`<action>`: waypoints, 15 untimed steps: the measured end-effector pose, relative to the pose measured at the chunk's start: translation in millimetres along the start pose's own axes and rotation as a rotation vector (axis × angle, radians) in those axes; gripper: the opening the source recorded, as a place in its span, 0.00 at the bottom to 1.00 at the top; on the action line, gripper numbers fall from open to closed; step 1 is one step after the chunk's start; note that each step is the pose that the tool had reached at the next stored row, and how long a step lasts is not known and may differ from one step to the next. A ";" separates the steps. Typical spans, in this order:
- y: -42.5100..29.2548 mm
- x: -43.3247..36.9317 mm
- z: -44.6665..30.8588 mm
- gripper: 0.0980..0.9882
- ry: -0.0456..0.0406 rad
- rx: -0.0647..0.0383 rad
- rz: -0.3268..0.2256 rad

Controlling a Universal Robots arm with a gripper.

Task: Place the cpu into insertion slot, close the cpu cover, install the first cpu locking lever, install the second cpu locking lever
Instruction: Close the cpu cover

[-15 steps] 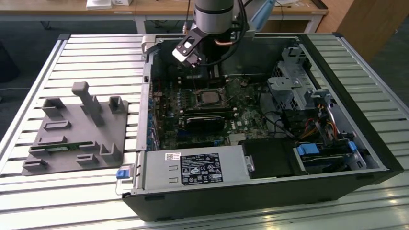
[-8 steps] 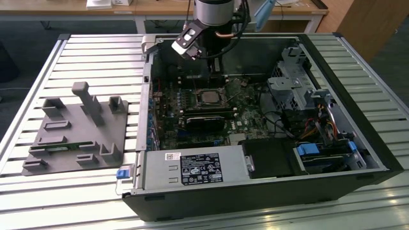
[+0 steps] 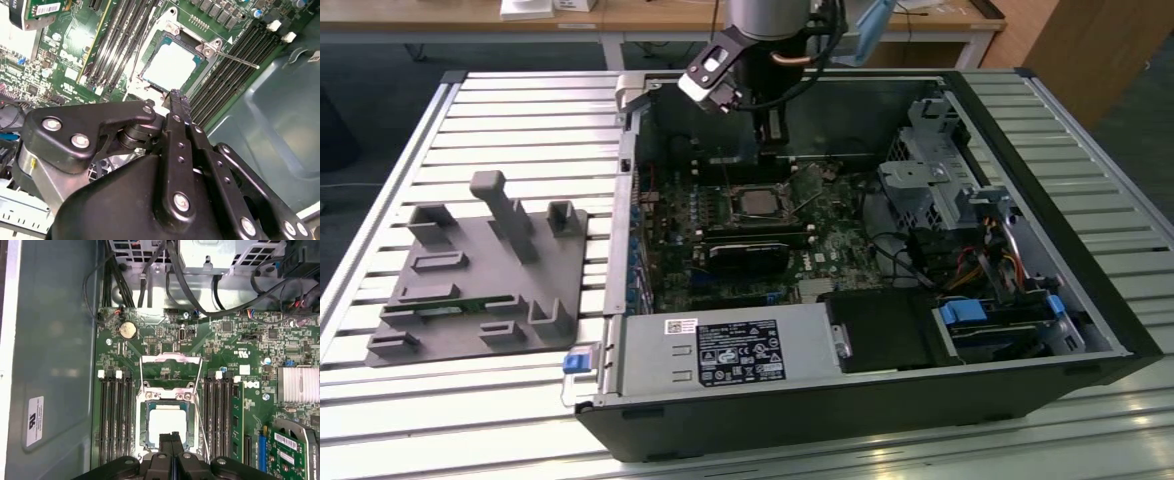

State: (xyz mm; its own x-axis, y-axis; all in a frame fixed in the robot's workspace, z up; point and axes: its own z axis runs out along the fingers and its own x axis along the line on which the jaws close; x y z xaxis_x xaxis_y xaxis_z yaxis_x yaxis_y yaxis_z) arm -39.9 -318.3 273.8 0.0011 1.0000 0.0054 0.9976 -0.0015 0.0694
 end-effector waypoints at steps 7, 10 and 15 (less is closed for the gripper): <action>2.5 -4.5 0.0 0.01 -0.0004 0.000 0.001; 6.6 -6.5 0.5 0.01 0.0001 0.002 0.002; 20.3 -7.4 1.7 0.01 0.0033 0.013 0.002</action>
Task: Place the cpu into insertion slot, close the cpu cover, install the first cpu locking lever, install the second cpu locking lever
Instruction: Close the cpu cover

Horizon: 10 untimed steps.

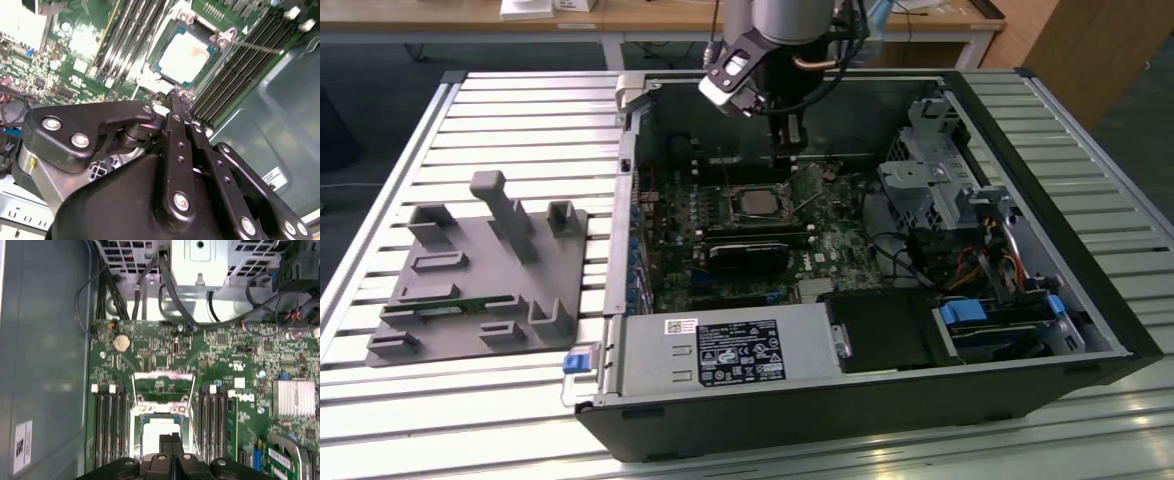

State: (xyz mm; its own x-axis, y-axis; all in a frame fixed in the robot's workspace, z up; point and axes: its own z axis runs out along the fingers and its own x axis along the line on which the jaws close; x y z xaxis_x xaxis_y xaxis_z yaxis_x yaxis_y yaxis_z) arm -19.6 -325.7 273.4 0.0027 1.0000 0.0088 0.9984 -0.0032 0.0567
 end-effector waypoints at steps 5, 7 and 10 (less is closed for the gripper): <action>1.5 -5.8 2.4 0.01 0.0071 0.001 0.000; 3.8 -6.0 3.6 0.01 0.0074 0.000 0.000; 15.6 -6.1 5.1 0.01 0.0072 0.001 0.000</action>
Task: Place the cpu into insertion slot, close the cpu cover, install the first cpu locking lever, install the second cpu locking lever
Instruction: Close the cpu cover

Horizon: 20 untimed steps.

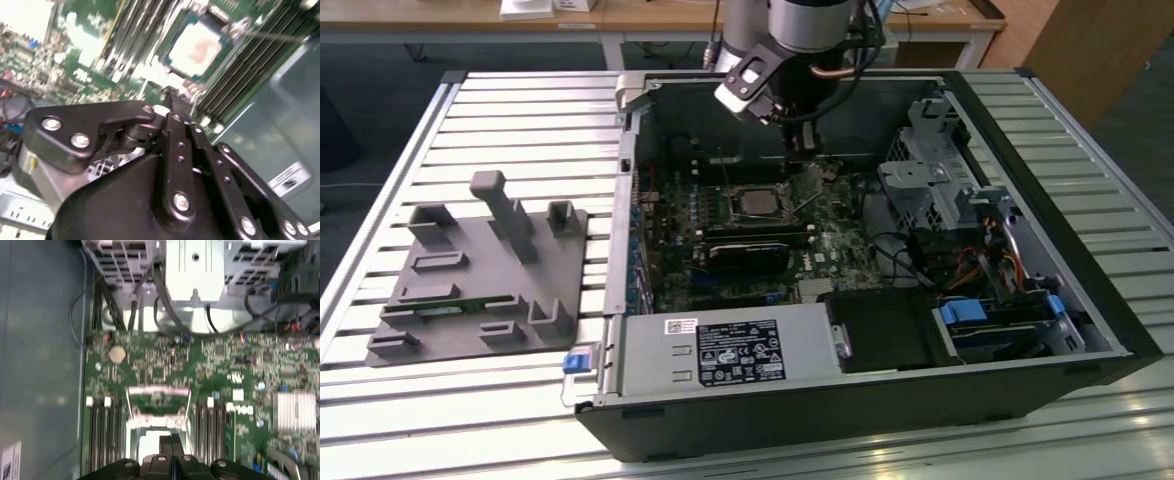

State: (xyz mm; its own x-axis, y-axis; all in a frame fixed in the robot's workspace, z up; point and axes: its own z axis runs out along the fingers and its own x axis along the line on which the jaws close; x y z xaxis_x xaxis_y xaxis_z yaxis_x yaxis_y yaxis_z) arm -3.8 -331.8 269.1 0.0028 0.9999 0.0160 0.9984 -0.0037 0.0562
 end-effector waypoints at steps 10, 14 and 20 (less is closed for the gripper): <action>14.1 0.0 3.4 0.01 0.0001 0.002 0.000; 15.3 0.0 3.9 0.01 0.0000 0.002 0.000; 23.0 0.0 5.0 0.01 0.0001 0.002 0.000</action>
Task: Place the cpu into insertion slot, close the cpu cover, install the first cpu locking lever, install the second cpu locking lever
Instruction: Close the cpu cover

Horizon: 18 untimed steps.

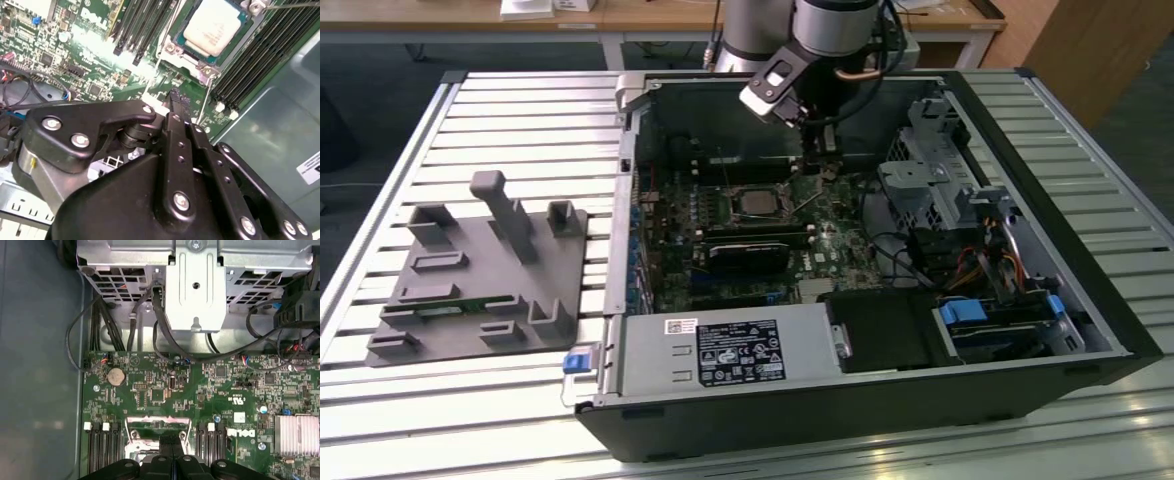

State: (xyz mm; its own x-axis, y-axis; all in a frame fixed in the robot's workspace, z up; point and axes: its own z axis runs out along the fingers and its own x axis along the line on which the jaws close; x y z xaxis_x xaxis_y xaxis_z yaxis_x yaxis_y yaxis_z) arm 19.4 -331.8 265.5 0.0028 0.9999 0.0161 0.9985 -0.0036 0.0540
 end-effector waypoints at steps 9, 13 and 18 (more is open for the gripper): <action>13.5 1.9 3.4 0.01 -0.0003 0.004 0.000; 19.1 4.4 5.0 0.01 -0.0001 0.007 0.000; 25.0 6.7 6.8 0.01 -0.0004 0.010 0.000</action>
State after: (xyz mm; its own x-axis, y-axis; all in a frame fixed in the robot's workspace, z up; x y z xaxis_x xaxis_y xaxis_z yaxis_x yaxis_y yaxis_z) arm 44.7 -325.1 260.1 0.0029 0.9999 0.0158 0.9990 -0.0036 0.0439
